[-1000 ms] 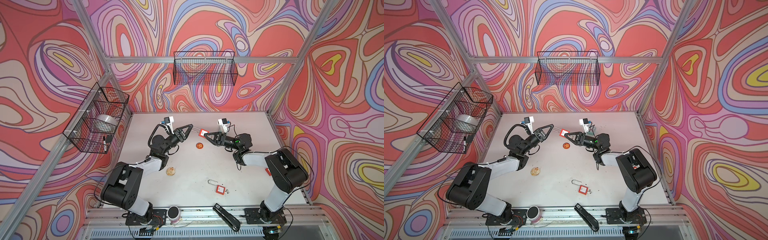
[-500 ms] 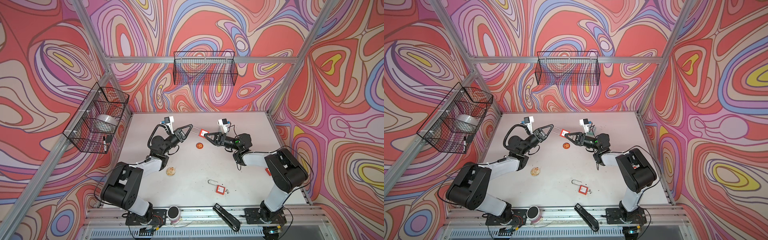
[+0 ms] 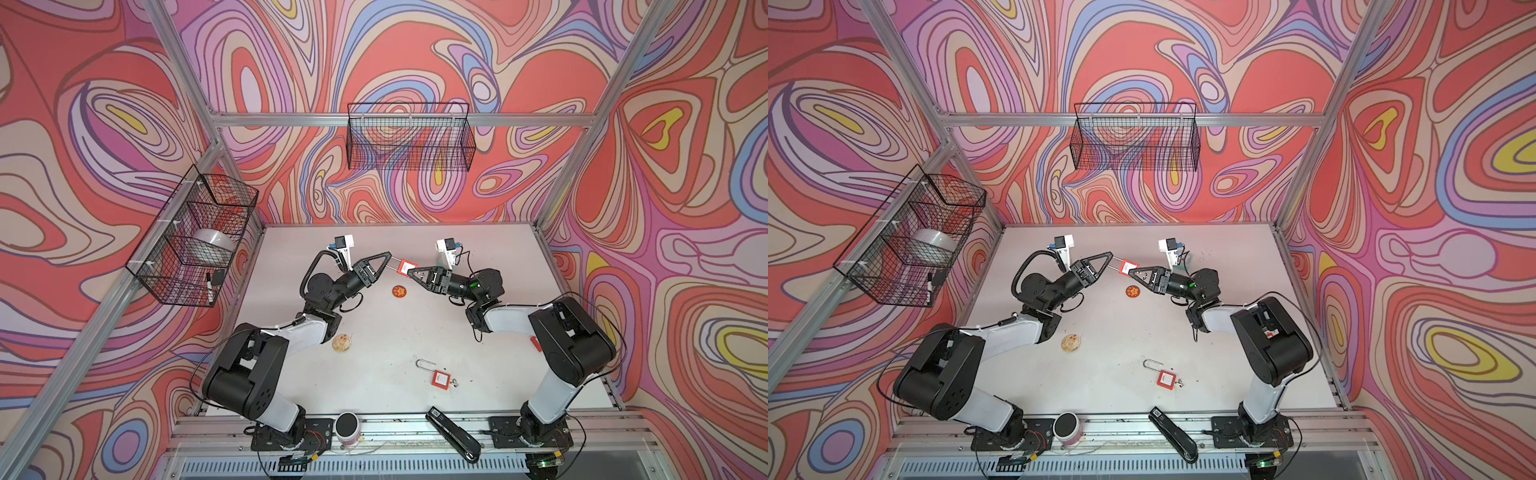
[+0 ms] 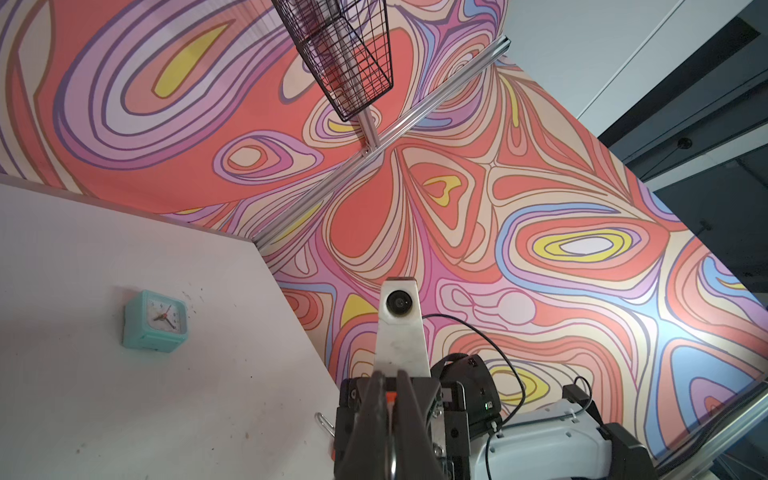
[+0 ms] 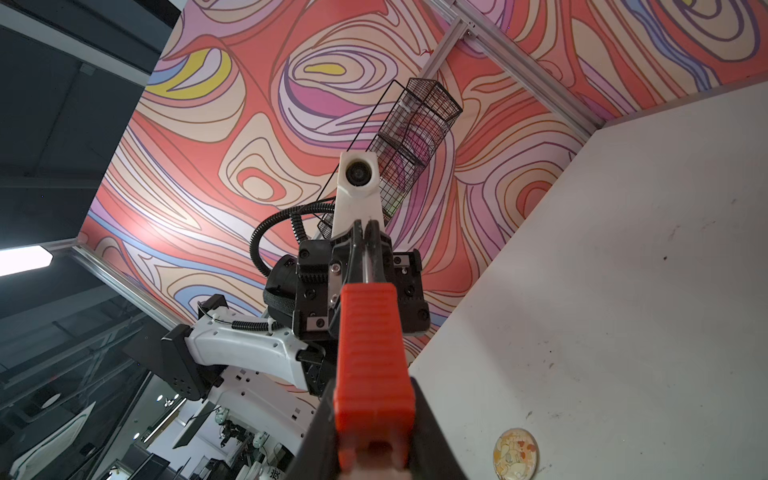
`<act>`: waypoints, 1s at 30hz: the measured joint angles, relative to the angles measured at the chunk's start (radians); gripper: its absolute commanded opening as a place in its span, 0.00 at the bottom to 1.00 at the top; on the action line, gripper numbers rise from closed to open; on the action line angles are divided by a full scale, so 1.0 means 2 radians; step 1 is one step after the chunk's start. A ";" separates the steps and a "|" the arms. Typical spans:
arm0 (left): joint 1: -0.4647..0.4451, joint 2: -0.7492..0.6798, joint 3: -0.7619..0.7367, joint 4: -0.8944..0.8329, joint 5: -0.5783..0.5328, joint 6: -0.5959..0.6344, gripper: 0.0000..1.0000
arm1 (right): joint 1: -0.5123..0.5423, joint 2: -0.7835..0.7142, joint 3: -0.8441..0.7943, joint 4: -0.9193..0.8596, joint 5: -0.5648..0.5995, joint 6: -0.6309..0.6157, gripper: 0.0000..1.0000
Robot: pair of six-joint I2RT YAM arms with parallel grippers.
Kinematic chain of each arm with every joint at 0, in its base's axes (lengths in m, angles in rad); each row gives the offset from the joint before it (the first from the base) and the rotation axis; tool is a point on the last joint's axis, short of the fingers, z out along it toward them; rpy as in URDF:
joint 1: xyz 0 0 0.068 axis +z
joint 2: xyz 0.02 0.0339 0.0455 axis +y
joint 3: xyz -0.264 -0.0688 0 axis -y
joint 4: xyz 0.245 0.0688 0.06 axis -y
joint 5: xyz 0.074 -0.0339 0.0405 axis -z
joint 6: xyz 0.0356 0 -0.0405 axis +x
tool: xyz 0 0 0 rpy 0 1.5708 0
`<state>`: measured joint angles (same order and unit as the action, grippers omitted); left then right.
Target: Lock with the key
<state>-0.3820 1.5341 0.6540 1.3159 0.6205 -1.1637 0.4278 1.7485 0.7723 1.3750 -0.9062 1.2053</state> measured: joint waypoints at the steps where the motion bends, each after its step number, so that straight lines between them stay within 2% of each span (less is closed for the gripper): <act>1: -0.002 0.000 0.000 0.001 0.000 0.000 0.00 | 0.001 0.000 0.000 0.001 0.000 -0.001 0.00; 6: -0.004 0.000 0.001 0.007 -0.005 0.000 0.00 | 0.002 0.002 0.003 0.009 0.000 0.004 0.00; 12: -0.007 0.000 0.000 0.009 -0.009 0.000 0.36 | 0.005 0.003 0.007 0.015 0.003 0.006 0.00; 17: -0.012 0.002 0.000 0.003 -0.004 0.000 0.49 | 0.009 0.003 0.007 0.029 0.010 0.006 0.00; 21: -0.014 0.006 0.000 0.001 0.000 0.000 0.52 | 0.009 0.003 0.008 0.035 0.014 0.009 0.00; 30: -0.028 0.006 0.000 -0.002 0.004 0.000 0.53 | 0.011 0.031 0.017 0.037 0.018 0.016 0.00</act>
<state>-0.4385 1.5467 0.6544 1.3128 0.6277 -1.1629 0.4500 1.8107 0.8055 1.4494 -0.8711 1.2369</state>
